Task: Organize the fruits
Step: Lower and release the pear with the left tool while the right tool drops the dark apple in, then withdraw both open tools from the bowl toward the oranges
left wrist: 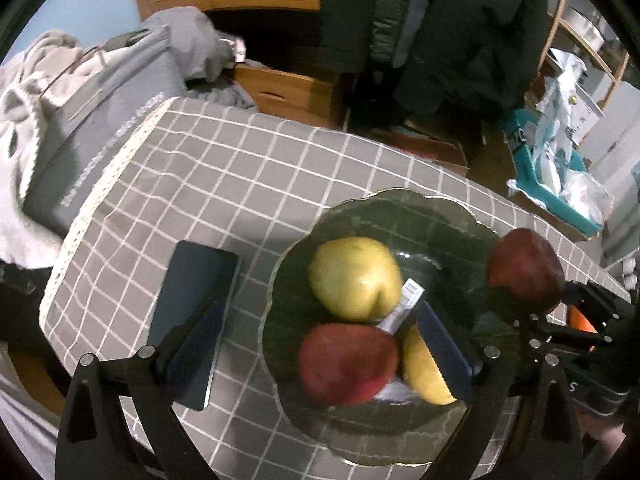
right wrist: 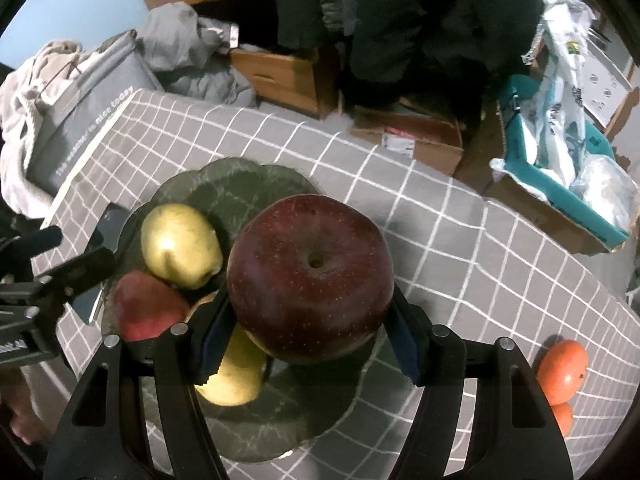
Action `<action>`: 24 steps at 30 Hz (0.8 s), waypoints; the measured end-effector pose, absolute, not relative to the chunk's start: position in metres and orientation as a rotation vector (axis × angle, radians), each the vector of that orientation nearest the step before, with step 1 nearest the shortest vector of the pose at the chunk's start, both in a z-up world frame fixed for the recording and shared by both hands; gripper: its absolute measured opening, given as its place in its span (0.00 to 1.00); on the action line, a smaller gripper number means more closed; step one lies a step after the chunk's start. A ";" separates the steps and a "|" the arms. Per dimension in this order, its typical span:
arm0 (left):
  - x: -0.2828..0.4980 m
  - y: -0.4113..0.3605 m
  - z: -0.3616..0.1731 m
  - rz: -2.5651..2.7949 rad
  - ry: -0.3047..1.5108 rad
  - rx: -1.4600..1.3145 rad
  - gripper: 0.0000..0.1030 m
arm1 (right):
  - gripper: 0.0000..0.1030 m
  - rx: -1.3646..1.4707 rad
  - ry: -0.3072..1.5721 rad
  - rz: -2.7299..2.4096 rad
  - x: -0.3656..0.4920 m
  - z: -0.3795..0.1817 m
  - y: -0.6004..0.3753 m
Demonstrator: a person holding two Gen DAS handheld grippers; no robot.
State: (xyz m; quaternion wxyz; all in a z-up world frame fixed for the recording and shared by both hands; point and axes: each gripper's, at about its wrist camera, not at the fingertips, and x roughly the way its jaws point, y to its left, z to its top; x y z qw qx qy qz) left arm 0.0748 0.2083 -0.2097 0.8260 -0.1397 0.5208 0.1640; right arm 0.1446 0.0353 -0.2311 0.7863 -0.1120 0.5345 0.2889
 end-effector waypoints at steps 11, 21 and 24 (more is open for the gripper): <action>0.062 0.218 -0.209 0.372 1.108 -0.293 0.96 | 0.69 -0.306 1.157 0.643 0.135 -0.240 0.059; 0.056 0.218 -0.196 0.372 1.080 -0.310 0.96 | 0.76 -0.275 1.067 0.631 0.135 -0.202 0.048; 0.055 0.211 -0.186 0.358 1.058 -0.302 0.96 | 0.76 -0.270 1.036 0.609 0.133 -0.188 0.038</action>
